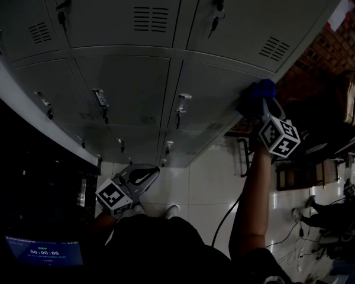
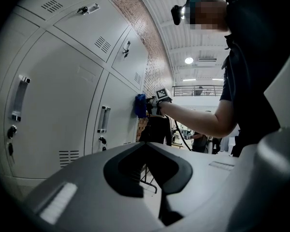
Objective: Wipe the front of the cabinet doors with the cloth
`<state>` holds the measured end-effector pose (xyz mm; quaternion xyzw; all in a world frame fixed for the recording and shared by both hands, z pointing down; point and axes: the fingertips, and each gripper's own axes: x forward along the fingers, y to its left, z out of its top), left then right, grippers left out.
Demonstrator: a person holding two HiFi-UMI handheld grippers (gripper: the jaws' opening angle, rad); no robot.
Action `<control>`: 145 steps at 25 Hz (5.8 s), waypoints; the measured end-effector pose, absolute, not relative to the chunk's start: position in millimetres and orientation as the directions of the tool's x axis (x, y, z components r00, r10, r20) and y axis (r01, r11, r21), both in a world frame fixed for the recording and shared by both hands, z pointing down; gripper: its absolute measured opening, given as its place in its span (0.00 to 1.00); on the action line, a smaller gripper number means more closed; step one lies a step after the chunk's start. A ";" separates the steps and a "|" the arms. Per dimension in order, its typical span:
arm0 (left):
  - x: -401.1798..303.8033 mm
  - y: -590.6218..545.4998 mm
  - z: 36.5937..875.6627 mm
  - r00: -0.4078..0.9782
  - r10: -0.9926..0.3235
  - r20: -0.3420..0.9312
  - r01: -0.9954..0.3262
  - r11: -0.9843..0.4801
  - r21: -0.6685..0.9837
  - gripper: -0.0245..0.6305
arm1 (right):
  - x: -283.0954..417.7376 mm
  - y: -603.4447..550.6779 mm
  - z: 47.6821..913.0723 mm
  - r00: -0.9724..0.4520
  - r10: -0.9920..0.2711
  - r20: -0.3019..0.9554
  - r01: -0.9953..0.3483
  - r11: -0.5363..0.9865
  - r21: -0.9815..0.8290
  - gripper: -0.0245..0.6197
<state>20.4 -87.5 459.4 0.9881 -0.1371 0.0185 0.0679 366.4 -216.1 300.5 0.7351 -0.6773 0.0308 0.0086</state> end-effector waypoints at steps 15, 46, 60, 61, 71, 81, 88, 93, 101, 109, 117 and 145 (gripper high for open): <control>-6.8 -72.7 462.6 0.946 -0.320 0.056 -0.324 -0.938 0.121 0.04 | 240.8 -198.3 331.6 -0.143 -0.989 0.032 -0.988 0.141 -0.067 0.14; -47.7 -71.1 469.0 0.909 -0.409 0.075 -0.416 -0.902 0.119 0.04 | 160.3 -270.1 346.9 -0.266 -0.961 0.078 -0.964 0.264 -0.040 0.14; -10.8 -66.3 470.1 0.944 -0.322 0.079 -0.330 -0.935 0.134 0.04 | 263.4 -245.2 352.8 -0.098 -0.990 0.105 -0.995 0.094 -0.036 0.14; -8.6 -65.7 470.1 0.945 -0.318 0.075 -0.325 -0.936 0.135 0.04 | 270.8 -243.3 353.5 -0.086 -0.991 0.106 -0.996 0.082 -0.037 0.14; 5.0 -63.7 472.1 0.948 -0.308 0.075 -0.316 -0.939 0.135 0.04 | 337.2 -226.1 358.3 0.026 -0.993 0.118 -0.999 -0.031 -0.039 0.14; 10.7 -60.3 474.3 0.950 -0.302 0.081 -0.311 -0.939 0.146 0.04 | 370.2 -215.2 366.0 0.092 -0.987 0.129 -0.994 -0.098 -0.040 0.14; 8.3 -59.8 478.3 0.947 -0.311 0.082 -0.320 -0.936 0.147 0.04 | 341.1 -203.9 371.9 0.048 -0.993 0.106 -0.997 -0.054 -0.055 0.14; -1.5 -61.2 476.7 0.942 -0.326 0.081 -0.335 -0.930 0.150 0.04 | 278.5 -209.1 386.6 -0.059 -0.993 0.106 -0.997 0.053 -0.057 0.14; -20.5 -60.8 481.5 0.926 -0.370 0.082 -0.378 -0.913 0.151 0.04 | 184.1 -235.1 398.3 -0.219 -0.970 0.106 -0.975 0.214 -0.055 0.14; -44.7 -63.4 482.3 0.906 -0.415 0.085 -0.423 -0.891 0.162 0.04 | 136.2 -262.3 413.6 -0.288 -0.947 0.139 -0.957 0.283 -0.054 0.14; -50.2 -62.8 485.2 0.904 -0.419 0.087 -0.428 -0.885 0.185 0.04 | 129.2 -277.4 422.7 -0.291 -0.944 0.155 -0.957 0.287 -0.047 0.14; -8.9 -57.4 491.7 0.934 -0.344 0.094 -0.356 -0.918 0.174 0.04 | 258.3 -246.6 430.8 -0.094 -0.978 0.187 -0.995 0.086 -0.050 0.14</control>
